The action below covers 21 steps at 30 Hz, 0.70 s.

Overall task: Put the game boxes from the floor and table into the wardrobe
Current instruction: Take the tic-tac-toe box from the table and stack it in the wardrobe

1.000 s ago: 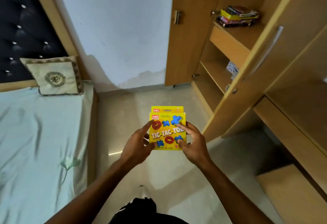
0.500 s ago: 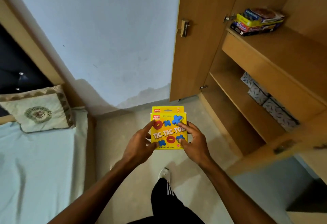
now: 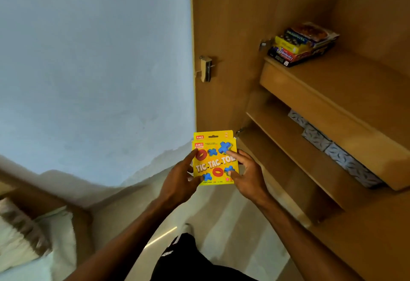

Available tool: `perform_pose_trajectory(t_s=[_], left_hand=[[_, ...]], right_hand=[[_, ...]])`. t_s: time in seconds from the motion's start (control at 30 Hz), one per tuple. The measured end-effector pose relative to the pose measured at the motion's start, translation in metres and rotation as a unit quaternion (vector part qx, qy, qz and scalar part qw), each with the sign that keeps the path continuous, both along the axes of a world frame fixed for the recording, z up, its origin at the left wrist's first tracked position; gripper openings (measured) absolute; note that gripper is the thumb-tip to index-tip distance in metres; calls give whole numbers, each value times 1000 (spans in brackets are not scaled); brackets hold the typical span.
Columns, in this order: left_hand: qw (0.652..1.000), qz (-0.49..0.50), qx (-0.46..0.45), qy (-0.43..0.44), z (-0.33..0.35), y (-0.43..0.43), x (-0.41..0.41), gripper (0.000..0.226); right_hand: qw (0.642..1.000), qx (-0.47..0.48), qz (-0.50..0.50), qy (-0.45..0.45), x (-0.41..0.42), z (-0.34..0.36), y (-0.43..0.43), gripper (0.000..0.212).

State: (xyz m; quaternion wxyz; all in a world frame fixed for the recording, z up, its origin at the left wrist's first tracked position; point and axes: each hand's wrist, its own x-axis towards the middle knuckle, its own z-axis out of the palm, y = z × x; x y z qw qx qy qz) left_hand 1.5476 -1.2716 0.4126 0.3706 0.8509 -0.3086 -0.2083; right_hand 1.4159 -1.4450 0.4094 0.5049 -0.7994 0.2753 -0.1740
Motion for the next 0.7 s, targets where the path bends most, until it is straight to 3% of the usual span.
perform_pose_trajectory(t_s=[0.33,0.7], left_hand=[[987,-161,-1,1,16,-170,121,82],[957,-287,-37,-13,17,-412,136,81]], right_hand=[[989,30,-147,-14,75,6,-123,58],[962,4,-264,-65,68,15,-314,58]])
